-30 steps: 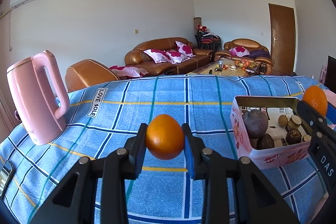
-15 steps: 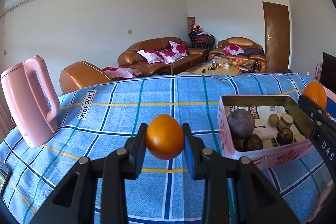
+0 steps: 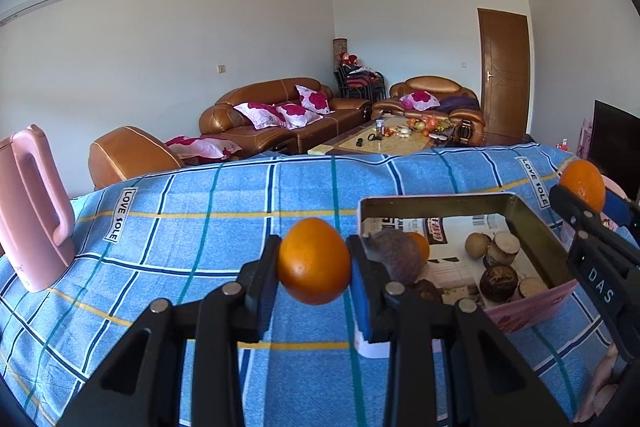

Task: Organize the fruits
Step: 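Carry both held oranges toward the pink tin box, then lower both oranges into the tin box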

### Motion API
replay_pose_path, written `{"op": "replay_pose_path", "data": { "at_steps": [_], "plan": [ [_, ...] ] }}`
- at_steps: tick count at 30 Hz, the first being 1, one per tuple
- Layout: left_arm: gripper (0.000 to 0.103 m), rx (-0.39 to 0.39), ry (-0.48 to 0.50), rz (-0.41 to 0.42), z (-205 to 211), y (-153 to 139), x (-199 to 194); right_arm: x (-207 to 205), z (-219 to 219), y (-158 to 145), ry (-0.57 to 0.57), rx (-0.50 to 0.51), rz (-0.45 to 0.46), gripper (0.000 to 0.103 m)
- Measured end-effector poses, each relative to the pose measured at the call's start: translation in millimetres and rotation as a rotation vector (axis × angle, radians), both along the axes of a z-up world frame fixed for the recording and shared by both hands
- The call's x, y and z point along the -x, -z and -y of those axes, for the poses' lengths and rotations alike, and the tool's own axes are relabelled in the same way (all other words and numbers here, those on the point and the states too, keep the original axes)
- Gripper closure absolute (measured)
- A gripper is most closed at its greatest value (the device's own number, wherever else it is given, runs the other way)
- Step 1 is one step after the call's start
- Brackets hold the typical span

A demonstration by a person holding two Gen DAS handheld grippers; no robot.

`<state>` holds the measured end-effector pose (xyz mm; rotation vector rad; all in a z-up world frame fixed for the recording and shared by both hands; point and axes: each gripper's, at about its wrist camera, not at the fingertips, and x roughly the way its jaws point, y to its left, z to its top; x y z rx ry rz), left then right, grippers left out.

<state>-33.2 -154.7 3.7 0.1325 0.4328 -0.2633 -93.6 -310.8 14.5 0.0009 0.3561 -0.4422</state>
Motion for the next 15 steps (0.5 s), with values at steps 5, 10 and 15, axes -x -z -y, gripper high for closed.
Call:
{"op": "replay_pose_path", "data": {
  "at_steps": [5, 10, 15],
  "plan": [
    [0.069, 0.002, 0.039, -0.005, 20, 0, -2, -2, 14, 0, 0.023, -0.001, -0.005, 0.054],
    [0.069, 0.04, 0.073, -0.043, 35, 0, -10, -3, 28, -1, 0.056, 0.004, -0.008, 0.054],
    [0.069, 0.048, 0.098, -0.062, 54, 3, -19, -6, 40, -1, 0.085, -0.014, -0.011, 0.054]
  ]
}}
